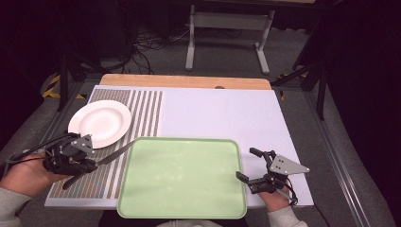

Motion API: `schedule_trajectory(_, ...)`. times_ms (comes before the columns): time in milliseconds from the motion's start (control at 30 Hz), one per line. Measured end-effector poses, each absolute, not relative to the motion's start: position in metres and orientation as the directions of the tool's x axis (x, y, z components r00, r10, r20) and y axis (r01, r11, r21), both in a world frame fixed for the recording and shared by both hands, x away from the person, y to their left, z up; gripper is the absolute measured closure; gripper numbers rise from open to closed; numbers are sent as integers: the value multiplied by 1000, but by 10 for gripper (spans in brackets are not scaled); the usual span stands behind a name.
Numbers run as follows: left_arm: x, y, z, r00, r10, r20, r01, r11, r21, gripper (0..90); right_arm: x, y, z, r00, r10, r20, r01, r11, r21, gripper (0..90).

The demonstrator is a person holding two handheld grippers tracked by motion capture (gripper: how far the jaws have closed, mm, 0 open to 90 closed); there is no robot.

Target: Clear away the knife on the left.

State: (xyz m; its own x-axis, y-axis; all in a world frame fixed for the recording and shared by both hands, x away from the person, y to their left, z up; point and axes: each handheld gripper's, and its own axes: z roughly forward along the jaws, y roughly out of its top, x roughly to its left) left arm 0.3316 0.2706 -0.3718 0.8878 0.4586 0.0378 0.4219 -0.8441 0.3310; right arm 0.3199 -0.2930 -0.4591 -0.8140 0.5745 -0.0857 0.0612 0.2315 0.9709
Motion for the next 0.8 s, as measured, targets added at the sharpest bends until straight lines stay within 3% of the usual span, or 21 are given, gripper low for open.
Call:
schedule_trajectory(433,335,258,-366,825,559,-88,528,-705,474,802,320,-294,-459,-815,573,-83,61,228,972,38)
schedule_trajectory(800,335,238,-374,826,543,-149,533,-669,517,802,320,-294,-459,-815,572,-85,61,231,971,37)
